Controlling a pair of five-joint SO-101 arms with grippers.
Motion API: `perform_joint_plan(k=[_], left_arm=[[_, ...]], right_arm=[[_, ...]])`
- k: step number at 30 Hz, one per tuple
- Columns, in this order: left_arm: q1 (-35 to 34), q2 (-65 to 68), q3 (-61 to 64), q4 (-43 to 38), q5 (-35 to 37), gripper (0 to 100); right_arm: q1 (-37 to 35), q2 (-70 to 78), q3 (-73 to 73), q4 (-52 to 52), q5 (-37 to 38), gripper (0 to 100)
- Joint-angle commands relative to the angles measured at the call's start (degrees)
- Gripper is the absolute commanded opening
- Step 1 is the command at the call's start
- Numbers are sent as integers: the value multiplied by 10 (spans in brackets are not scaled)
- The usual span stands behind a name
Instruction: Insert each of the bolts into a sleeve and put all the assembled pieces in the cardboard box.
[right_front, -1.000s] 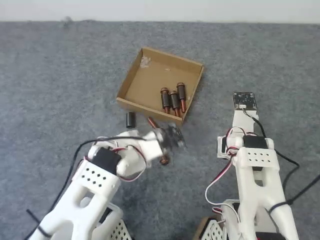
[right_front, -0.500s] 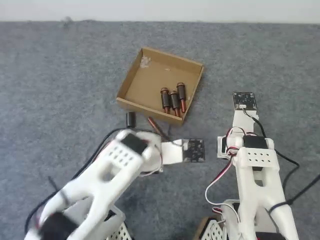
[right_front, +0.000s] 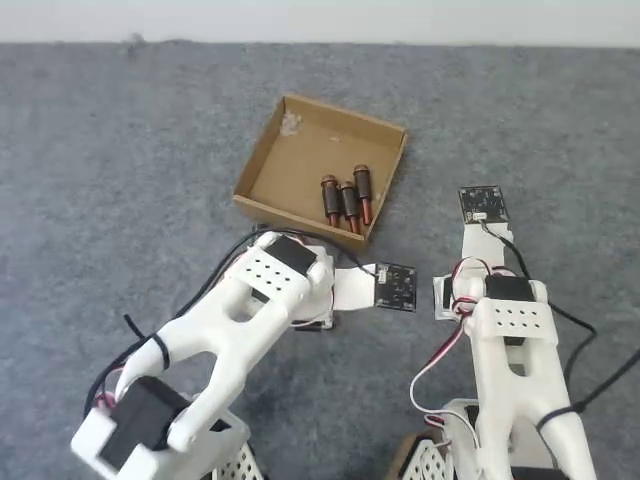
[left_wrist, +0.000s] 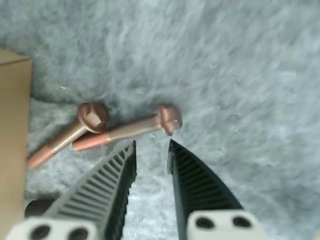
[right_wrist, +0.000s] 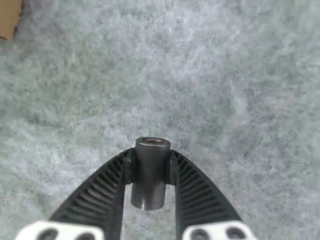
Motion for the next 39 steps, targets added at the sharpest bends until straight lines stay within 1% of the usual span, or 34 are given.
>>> perform_joint_plan(k=[1, 7, 13, 18, 20, 25, 30, 34, 39], left_arm=[[-4, 2, -12, -31, -11, 102], [-30, 6, 9, -112, -11, 102], [-33, 57, 8, -118, -40, 102], [-31, 69, -7, -115, -40, 102], [-22, 69, -6, -113, -62, 102], [-20, 65, -19, -53, -115, 101], [-20, 69, -42, -21, -133, 100], [-20, 69, -45, -26, -134, 101], [-7, 71, -50, -52, -130, 101]], right_arm=[[29, -22, -6, -8, 12, 7], [113, -22, -9, -29, 11, 7], [141, -22, -19, -25, 8, 7], [147, -22, -20, -25, 8, 7], [147, -22, -20, -25, 8, 7], [146, -22, -20, -28, 8, 7], [144, -22, -20, -29, 8, 7], [144, -22, -20, -29, 9, 7], [143, -22, -20, -29, 10, 7]])
